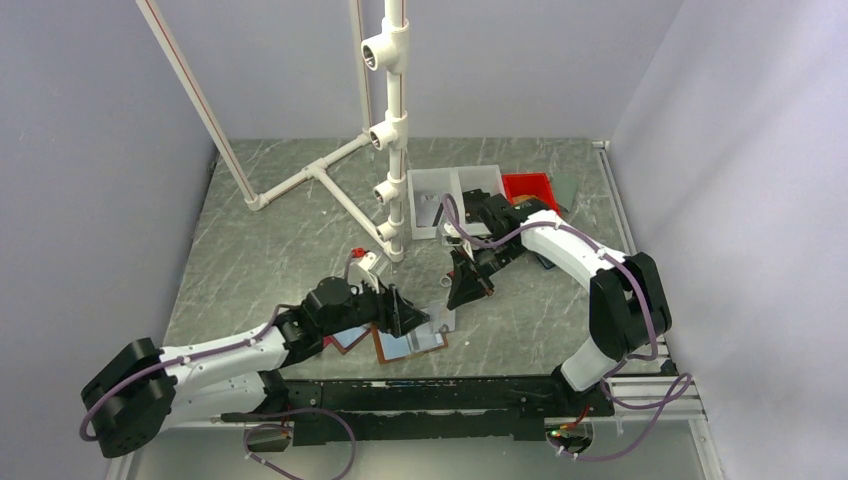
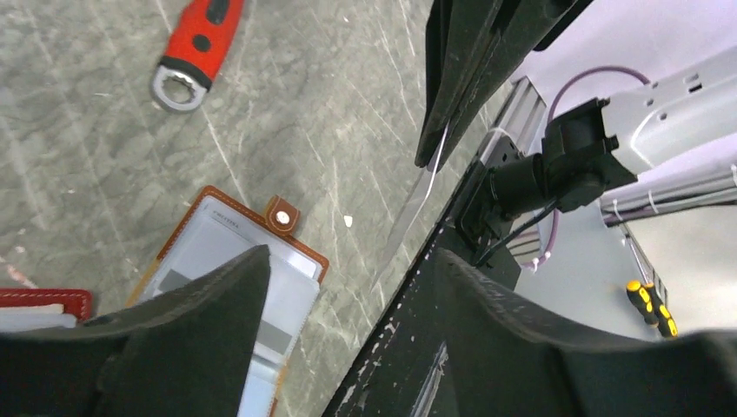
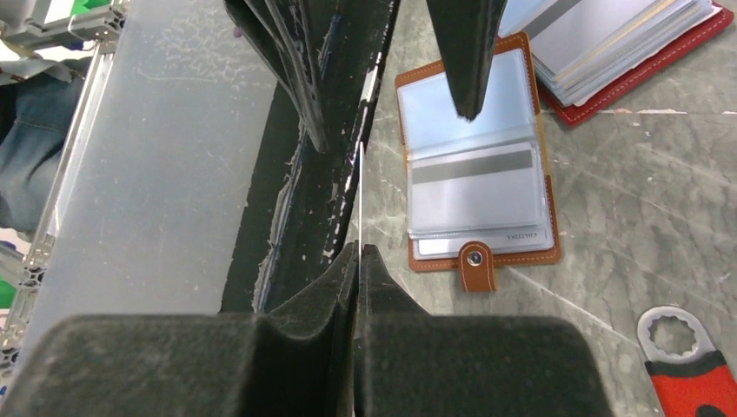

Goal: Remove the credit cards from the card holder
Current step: Place the credit card in the storage box.

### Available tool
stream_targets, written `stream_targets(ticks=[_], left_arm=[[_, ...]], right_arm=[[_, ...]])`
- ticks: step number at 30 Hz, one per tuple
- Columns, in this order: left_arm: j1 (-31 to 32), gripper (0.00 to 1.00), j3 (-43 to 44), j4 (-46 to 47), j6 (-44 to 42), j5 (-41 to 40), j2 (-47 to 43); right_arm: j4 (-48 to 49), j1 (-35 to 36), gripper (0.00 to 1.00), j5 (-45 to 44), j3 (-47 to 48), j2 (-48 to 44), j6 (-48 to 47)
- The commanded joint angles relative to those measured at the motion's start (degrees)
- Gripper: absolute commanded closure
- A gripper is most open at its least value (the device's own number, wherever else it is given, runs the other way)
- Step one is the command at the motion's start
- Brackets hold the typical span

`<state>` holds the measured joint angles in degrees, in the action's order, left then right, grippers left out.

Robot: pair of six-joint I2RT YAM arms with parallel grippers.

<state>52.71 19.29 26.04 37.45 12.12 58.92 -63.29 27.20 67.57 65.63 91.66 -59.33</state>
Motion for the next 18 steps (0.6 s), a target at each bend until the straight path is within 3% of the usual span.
stream_targets(ticks=[1,6,18], left_arm=[[0.09,0.19,-1.38,-1.05,3.44,-6.28,-4.76],[0.07,0.01,-3.04,-5.14,6.75,-10.01,-9.27],[0.1,0.01,-4.69,-11.98,13.18,-10.34,-15.33]], right_arm=[[-3.74,-1.2,1.0,-0.74,2.05,-1.44,-6.93],[-4.2,-2.99,1.0,-2.6,1.96,-2.22,-8.07],[-2.87,-9.83,1.0,-3.82,0.75,-5.62,-7.44]])
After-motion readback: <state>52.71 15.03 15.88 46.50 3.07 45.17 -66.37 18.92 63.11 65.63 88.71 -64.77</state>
